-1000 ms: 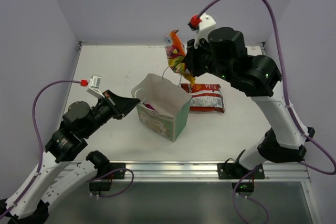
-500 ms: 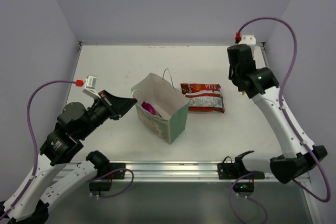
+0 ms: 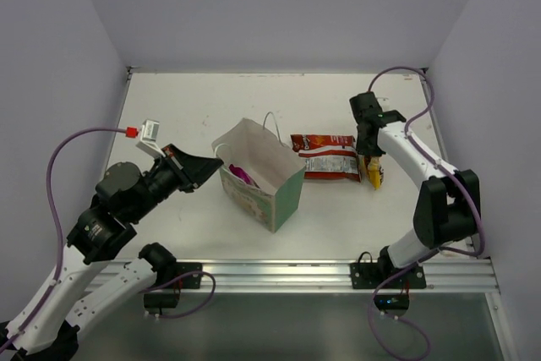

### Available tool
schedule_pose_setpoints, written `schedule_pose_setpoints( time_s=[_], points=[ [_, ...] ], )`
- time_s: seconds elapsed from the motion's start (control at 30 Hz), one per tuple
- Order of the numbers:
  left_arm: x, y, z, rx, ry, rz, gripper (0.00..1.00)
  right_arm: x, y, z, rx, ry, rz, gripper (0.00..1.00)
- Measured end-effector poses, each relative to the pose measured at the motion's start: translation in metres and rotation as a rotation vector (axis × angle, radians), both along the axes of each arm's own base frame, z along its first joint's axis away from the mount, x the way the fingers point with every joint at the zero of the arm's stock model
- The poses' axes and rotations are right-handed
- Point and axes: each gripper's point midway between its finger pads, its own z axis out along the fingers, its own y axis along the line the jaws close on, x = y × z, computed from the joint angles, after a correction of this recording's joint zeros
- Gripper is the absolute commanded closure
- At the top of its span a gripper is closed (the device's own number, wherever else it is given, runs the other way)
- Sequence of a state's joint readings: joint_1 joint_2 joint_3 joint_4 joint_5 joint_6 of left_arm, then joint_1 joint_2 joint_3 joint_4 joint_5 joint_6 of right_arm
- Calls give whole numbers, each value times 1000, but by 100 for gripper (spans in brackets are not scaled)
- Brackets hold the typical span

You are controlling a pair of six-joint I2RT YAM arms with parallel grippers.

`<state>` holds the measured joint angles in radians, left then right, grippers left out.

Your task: Take the snacks out of the paper bag

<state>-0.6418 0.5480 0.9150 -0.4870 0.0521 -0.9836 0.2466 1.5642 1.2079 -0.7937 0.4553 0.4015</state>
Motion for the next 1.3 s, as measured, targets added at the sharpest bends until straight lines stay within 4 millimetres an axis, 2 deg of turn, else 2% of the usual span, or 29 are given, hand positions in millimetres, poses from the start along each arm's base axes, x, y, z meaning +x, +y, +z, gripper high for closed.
schedule_pose_setpoints(
  time_s=[0.03,0.1,0.13,0.23,0.3,0.37,0.4,0.47,0.5,0.57,0.63,0.7,0.77,0.87,1.0,1.07,1.13,1.23,1.3],
  points=[
    [0,0,0,0,1,0,100,1,2,-2,7,3,2,59],
    [0,0,-1,2,2,0,100,2,3,-1,15,-7,0,47],
    [0,-1,-1,2,3,-1,100,3,3,1,16,-12,0,34],
    [0,-1,0,-1,0,-4,100,2,3,9,17,-25,1,29],
    [0,-1,1,-3,-2,-5,100,4,5,25,24,-52,6,28],
    [0,-1,1,-4,-4,-5,100,5,12,55,33,-116,26,36],
    [0,-1,1,-4,-4,-5,100,7,21,76,47,-168,52,58],
    [0,-1,2,-5,-4,-7,100,7,48,127,82,-297,132,91],
    [0,-2,2,-6,-5,-8,100,3,65,158,117,-373,185,100],
    [0,-2,3,-8,-8,-11,100,-13,103,218,218,-515,296,100],
    [0,-3,3,-10,-9,-13,100,-36,130,269,326,-628,410,100],
    [0,-3,2,-11,-10,-14,100,-58,147,300,410,-690,515,100],
    [0,-3,2,-11,-10,-15,100,-78,164,312,478,-701,620,100],
    [0,-4,2,-12,-11,-15,100,-102,204,319,565,-658,801,100],
    [0,-4,2,-13,-12,-16,100,-117,269,303,597,-539,973,100],
    [0,-4,2,-14,-12,-18,100,-118,304,276,575,-442,1022,100],
    [0,-4,2,-14,-13,-18,100,-119,329,240,532,-339,1048,100],
    [0,-4,2,-14,-13,-18,100,-122,345,196,464,-226,1054,100],
    [0,-4,3,-14,-14,-18,100,-125,346,181,436,-186,1052,100]
  ],
)
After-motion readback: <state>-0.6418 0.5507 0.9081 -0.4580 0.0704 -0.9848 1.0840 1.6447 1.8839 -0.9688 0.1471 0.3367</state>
